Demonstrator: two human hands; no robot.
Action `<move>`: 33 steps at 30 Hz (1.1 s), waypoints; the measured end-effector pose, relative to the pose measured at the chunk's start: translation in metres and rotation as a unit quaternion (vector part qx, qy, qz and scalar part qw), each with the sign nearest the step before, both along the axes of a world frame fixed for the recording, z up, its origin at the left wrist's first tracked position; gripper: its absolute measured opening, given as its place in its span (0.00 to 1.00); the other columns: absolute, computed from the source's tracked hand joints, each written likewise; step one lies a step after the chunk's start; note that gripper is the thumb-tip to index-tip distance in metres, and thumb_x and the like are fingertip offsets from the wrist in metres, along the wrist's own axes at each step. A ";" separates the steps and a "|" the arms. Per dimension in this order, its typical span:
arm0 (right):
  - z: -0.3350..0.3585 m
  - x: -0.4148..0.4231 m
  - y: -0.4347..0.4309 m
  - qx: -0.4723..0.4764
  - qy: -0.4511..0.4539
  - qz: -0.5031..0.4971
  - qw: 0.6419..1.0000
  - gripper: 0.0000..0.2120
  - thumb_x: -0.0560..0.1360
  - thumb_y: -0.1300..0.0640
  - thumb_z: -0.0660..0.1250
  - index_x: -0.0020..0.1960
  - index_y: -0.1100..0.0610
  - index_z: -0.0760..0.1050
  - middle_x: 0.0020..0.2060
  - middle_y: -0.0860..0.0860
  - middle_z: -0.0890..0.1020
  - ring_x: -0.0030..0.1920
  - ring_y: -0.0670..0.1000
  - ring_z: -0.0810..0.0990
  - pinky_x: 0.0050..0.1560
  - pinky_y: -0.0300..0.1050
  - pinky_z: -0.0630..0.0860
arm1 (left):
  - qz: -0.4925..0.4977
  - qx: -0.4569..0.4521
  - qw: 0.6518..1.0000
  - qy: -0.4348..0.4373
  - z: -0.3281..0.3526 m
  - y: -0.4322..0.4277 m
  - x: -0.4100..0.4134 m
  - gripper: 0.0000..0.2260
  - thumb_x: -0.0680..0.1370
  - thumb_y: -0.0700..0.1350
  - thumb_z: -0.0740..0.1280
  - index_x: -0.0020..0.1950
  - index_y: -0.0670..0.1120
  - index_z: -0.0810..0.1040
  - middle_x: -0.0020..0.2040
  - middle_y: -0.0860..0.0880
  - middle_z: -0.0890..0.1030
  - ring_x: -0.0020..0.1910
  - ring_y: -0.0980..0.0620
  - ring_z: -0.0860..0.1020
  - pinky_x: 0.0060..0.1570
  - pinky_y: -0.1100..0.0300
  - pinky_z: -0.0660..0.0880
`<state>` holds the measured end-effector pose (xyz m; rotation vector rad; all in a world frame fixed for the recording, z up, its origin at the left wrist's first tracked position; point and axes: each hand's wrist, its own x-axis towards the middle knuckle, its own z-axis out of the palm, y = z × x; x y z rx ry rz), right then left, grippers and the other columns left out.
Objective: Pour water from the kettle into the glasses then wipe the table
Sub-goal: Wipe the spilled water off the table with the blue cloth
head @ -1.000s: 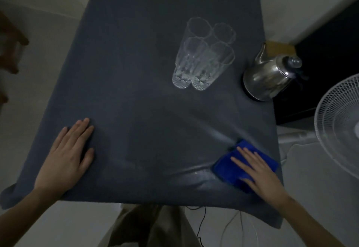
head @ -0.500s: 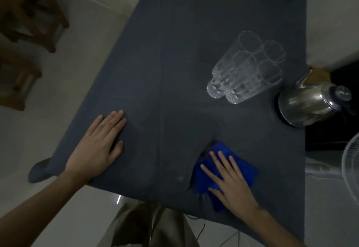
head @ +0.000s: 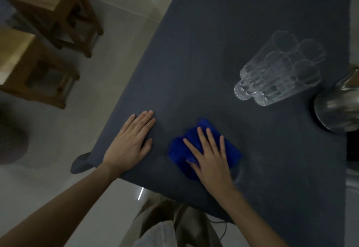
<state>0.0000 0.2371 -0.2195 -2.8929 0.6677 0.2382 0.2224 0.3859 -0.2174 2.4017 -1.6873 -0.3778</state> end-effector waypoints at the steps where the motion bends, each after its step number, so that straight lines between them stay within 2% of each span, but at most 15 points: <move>1: 0.000 -0.020 -0.007 0.003 -0.004 -0.004 1.000 0.29 0.75 0.48 0.62 0.75 0.46 0.60 0.77 0.54 0.57 0.77 0.58 0.54 0.72 0.62 0.51 | 0.000 0.001 1.000 0.001 -0.001 0.000 -0.001 0.26 0.81 0.55 0.51 0.77 0.45 0.59 0.78 0.47 0.58 0.77 0.52 0.53 0.76 0.50 0.49; 3: 0.003 -0.062 -0.025 -0.001 0.004 0.020 1.000 0.35 0.71 0.53 0.71 0.75 0.48 0.62 0.76 0.54 0.61 0.76 0.56 0.57 0.72 0.58 0.53 | -0.002 0.000 1.000 0.000 -0.003 0.000 -0.002 0.26 0.81 0.55 0.52 0.77 0.45 0.59 0.78 0.47 0.58 0.77 0.52 0.53 0.76 0.50 0.49; 4: 0.007 -0.083 -0.036 -0.009 0.012 0.032 0.999 0.36 0.69 0.54 0.72 0.75 0.49 0.62 0.75 0.54 0.63 0.75 0.55 0.58 0.72 0.57 0.54 | -0.002 -0.001 1.000 -0.002 -0.004 -0.001 -0.002 0.26 0.81 0.54 0.52 0.76 0.45 0.60 0.78 0.47 0.58 0.77 0.52 0.53 0.76 0.50 0.49; 6: 0.013 -0.131 -0.059 -0.014 0.035 0.023 0.999 0.36 0.71 0.52 0.66 0.77 0.46 0.57 0.76 0.52 0.61 0.75 0.54 0.58 0.72 0.55 0.54 | -0.003 -0.010 1.000 -0.003 -0.005 -0.001 -0.001 0.26 0.80 0.54 0.52 0.76 0.43 0.62 0.77 0.46 0.59 0.77 0.51 0.55 0.76 0.49 0.50; 8: 0.021 -0.181 -0.084 -0.002 0.061 -0.027 0.998 0.36 0.73 0.49 0.59 0.78 0.43 0.48 0.78 0.49 0.54 0.76 0.54 0.57 0.74 0.53 0.53 | -0.003 -0.027 1.000 0.002 -0.005 -0.002 -0.002 0.26 0.79 0.53 0.53 0.74 0.41 0.64 0.76 0.45 0.62 0.76 0.49 0.57 0.75 0.47 0.52; 10: 0.029 -0.219 -0.104 0.012 0.086 -0.072 0.994 0.35 0.75 0.48 0.56 0.78 0.41 0.45 0.79 0.45 0.48 0.76 0.55 0.57 0.74 0.52 0.51 | -0.003 -0.040 0.999 0.002 -0.006 -0.001 -0.002 0.26 0.79 0.53 0.53 0.74 0.41 0.64 0.76 0.44 0.63 0.76 0.49 0.58 0.75 0.47 0.52; 13: 0.029 -0.230 -0.115 0.006 0.119 -0.086 0.989 0.32 0.77 0.45 0.52 0.78 0.41 0.43 0.78 0.45 0.44 0.77 0.55 0.53 0.75 0.52 0.48 | -0.001 -0.045 0.999 0.000 -0.005 -0.002 -0.002 0.27 0.79 0.53 0.53 0.74 0.40 0.64 0.75 0.43 0.64 0.76 0.48 0.58 0.75 0.47 0.52; 16: 0.022 -0.205 -0.115 -0.029 0.124 -0.068 0.990 0.27 0.81 0.40 0.42 0.78 0.44 0.43 0.79 0.49 0.44 0.77 0.57 0.50 0.75 0.53 0.45 | -0.001 -0.040 0.999 -0.010 -0.006 -0.002 -0.001 0.27 0.79 0.53 0.53 0.73 0.39 0.65 0.75 0.43 0.64 0.76 0.48 0.58 0.75 0.47 0.52; 17: 0.021 -0.194 -0.115 -0.042 0.129 -0.039 0.990 0.28 0.81 0.40 0.41 0.78 0.46 0.43 0.79 0.51 0.47 0.77 0.59 0.51 0.75 0.55 0.46 | 0.001 -0.036 0.999 -0.011 -0.006 -0.001 -0.001 0.27 0.79 0.53 0.53 0.73 0.39 0.64 0.75 0.43 0.63 0.76 0.48 0.58 0.75 0.47 0.52; 21: 0.018 -0.123 -0.094 -0.046 0.098 0.148 0.983 0.35 0.74 0.44 0.60 0.78 0.47 0.51 0.77 0.56 0.55 0.76 0.62 0.53 0.72 0.61 0.51 | -0.001 -0.030 0.999 -0.012 -0.007 0.000 0.001 0.26 0.79 0.53 0.53 0.74 0.41 0.64 0.76 0.44 0.62 0.76 0.48 0.58 0.75 0.46 0.52; 23: 0.014 -0.075 -0.077 -0.034 0.073 0.180 0.980 0.35 0.73 0.46 0.60 0.77 0.47 0.53 0.77 0.55 0.56 0.76 0.62 0.53 0.71 0.62 0.50 | 0.000 -0.030 0.999 -0.011 -0.006 0.001 0.001 0.26 0.79 0.53 0.53 0.74 0.41 0.64 0.76 0.44 0.62 0.76 0.48 0.58 0.75 0.47 0.52; 29: 0.005 0.036 -0.052 -0.001 0.021 0.148 0.989 0.29 0.76 0.50 0.52 0.76 0.50 0.58 0.76 0.55 0.60 0.76 0.61 0.57 0.73 0.63 0.57 | 0.003 -0.008 1.000 -0.017 -0.004 0.001 0.001 0.26 0.80 0.55 0.52 0.75 0.43 0.62 0.77 0.46 0.60 0.77 0.50 0.56 0.76 0.51 0.48; 33: 0.005 0.089 -0.051 0.013 -0.011 0.035 0.999 0.29 0.77 0.50 0.52 0.77 0.52 0.56 0.77 0.57 0.58 0.76 0.61 0.55 0.73 0.64 0.58 | 0.003 0.000 1.000 -0.017 -0.003 0.003 0.001 0.26 0.80 0.55 0.52 0.76 0.44 0.62 0.77 0.46 0.60 0.77 0.51 0.55 0.76 0.52 0.47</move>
